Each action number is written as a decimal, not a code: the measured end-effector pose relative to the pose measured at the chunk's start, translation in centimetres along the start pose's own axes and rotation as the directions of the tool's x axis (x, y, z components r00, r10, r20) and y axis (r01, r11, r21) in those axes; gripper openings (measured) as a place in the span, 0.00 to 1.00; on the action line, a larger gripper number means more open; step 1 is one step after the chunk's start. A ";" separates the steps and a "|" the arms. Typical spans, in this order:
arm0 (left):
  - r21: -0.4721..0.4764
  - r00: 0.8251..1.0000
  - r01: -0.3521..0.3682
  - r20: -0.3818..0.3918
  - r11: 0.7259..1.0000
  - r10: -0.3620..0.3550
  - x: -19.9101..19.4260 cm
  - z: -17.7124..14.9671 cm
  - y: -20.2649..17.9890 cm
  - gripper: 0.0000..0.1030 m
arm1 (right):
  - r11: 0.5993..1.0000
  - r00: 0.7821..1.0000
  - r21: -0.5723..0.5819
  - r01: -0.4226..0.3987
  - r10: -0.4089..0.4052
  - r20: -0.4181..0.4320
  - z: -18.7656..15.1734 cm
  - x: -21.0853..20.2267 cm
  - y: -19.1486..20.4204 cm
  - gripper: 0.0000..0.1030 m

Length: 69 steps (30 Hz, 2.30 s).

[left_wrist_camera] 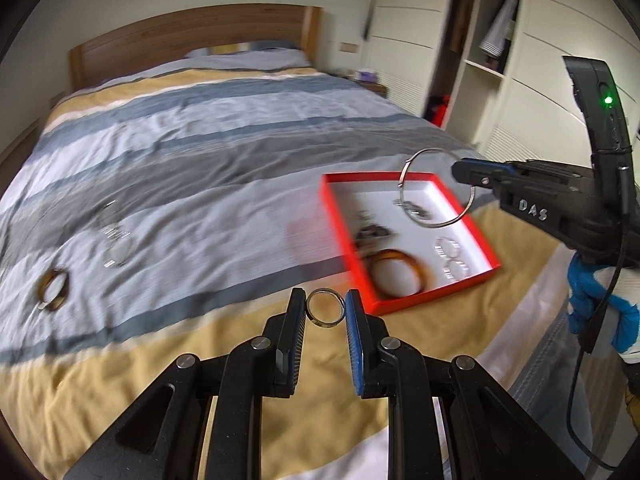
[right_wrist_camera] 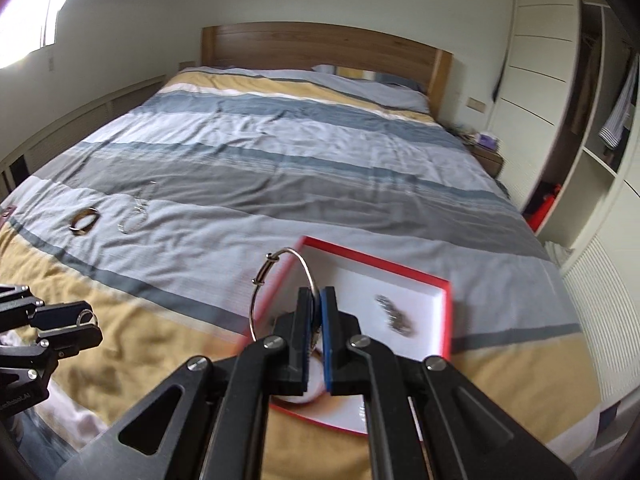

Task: Organize jewelry
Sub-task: 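Carry the ring and silver bangle into the red box and open both tools, then withdraw both tools from the box toward the amber bangle and chain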

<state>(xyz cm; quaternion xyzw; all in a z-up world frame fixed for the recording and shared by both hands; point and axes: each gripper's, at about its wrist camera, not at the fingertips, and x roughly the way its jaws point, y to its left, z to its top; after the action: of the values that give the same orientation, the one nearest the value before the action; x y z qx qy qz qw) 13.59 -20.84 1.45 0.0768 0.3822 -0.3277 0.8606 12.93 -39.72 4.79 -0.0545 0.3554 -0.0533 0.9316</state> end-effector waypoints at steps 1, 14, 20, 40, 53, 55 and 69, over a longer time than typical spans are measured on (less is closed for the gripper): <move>0.016 1.000 0.012 -0.007 1.000 -0.012 0.9 0.5 -0.9 0.19 | 1.000 1.000 0.003 0.006 -0.006 -0.007 -0.4 0.4 -0.9 0.04; 0.100 0.987 0.091 -0.138 0.991 -0.077 12.3 2.7 -7.9 0.19 | 0.996 0.994 0.084 -0.005 0.014 -0.109 -5.2 7.0 -6.9 0.04; 0.098 0.980 0.080 -0.192 0.992 -0.060 16.2 2.6 -8.1 0.19 | 0.992 0.991 0.121 -0.026 0.042 -0.128 -6.0 9.5 -8.3 0.04; 0.097 0.974 0.056 -0.225 0.994 -0.033 18.1 1.8 -8.0 0.25 | 0.988 0.970 0.142 -0.067 0.097 -0.223 -5.8 14.0 -9.4 0.06; 0.074 0.982 0.044 -0.187 0.996 -0.029 14.4 2.6 -7.9 0.43 | 0.981 0.983 0.195 -0.022 0.056 -0.174 -4.9 9.3 -10.7 0.18; 0.069 0.985 0.039 -0.169 0.997 -0.027 13.2 2.8 -7.7 0.46 | 0.978 0.985 0.209 -0.011 0.047 -0.167 -4.7 8.2 -11.0 0.19; 0.002 0.993 -0.046 -0.108 0.999 0.046 2.4 0.3 -4.6 0.49 | 0.951 0.997 0.309 0.006 0.018 -0.074 -4.9 -2.2 -10.0 0.29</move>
<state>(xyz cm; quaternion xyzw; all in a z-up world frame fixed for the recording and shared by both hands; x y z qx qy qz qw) 12.09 -25.72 0.46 0.1031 0.4264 -0.3031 0.8460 7.46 -49.63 3.99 0.0951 0.3780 -0.1075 0.9146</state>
